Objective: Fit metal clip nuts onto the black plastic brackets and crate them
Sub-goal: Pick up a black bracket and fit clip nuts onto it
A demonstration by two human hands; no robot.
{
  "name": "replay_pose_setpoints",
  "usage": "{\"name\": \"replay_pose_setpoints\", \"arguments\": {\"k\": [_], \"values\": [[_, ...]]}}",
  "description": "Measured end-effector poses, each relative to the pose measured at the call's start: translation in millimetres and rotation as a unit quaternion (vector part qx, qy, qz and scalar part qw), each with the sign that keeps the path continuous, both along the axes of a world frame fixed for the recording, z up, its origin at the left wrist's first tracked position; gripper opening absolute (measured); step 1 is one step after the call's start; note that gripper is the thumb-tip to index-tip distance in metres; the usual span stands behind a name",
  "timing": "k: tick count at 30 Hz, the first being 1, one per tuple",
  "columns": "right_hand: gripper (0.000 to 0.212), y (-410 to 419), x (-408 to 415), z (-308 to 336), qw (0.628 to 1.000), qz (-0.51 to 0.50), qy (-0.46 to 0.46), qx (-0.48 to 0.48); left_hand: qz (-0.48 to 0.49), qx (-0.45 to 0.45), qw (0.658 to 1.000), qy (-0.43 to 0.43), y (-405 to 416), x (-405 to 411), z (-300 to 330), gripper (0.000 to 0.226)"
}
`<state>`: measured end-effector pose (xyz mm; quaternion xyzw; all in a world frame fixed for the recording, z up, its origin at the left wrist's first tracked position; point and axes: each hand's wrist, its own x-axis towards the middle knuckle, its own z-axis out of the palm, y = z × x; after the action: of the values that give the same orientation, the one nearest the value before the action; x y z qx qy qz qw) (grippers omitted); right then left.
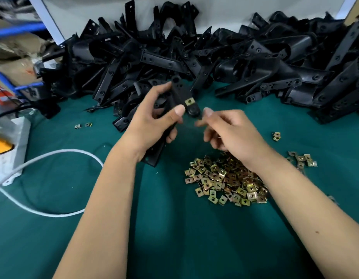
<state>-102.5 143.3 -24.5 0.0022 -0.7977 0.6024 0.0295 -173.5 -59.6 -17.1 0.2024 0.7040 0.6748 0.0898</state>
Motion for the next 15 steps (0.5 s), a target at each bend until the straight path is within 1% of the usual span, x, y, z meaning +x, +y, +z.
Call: {"name": "replay_pose_setpoints", "arguments": {"k": [1, 2, 3, 4, 5, 7, 8, 12, 15], "values": [[0.031, -6.6, -4.7, -0.5, 0.995, -0.004, 0.016, 0.095, 0.021, 0.037, 0.999, -0.019, -5.8, -2.3, 0.9, 0.06], [0.021, -14.1, -8.8, -0.1, 0.982, -0.001, 0.032, 0.185, 0.037, 0.073, 0.996, -0.034, -10.6, -4.5, 1.3, 0.058], [0.015, -23.2, -12.2, 0.9, 0.967, 0.008, 0.042, 0.253, 0.049, 0.102, 0.993, -0.046, -13.9, -6.4, 1.7, 0.057], [0.014, -34.4, -15.3, 1.5, 0.953, 0.02, 0.044, 0.298, 0.056, 0.125, 0.989, -0.054, -17.3, -7.7, 2.1, 0.057], [0.017, -46.1, -18.6, 2.1, 0.945, 0.03, 0.039, 0.324, 0.057, 0.144, 0.986, -0.06, -19.2, -8.6, 2.2, 0.059], [0.029, -68.7, -25.1, 3.6, 0.935, 0.04, 0.024, 0.351, 0.046, 0.176, 0.981, -0.064, -22.4, -9.8, 1.6, 0.06], [0.032, -77.6, -28.3, 3.6, 0.93, 0.041, 0.019, 0.364, 0.041, 0.186, 0.979, -0.066, -23.6, -10.4, 1.4, 0.06], [0.02, -96.9, -36.7, 1.8, 0.912, 0.052, 0.006, 0.407, 0.019, 0.193, 0.978, -0.073, -28.1, -11.6, 0.9, 0.06], [0.009, -90.9, -31.1, 1.4, 0.891, 0.096, 0.046, 0.441, 0.004, 0.175, 0.982, -0.07, -26.9, -11.8, 0.9, 0.063]]}}
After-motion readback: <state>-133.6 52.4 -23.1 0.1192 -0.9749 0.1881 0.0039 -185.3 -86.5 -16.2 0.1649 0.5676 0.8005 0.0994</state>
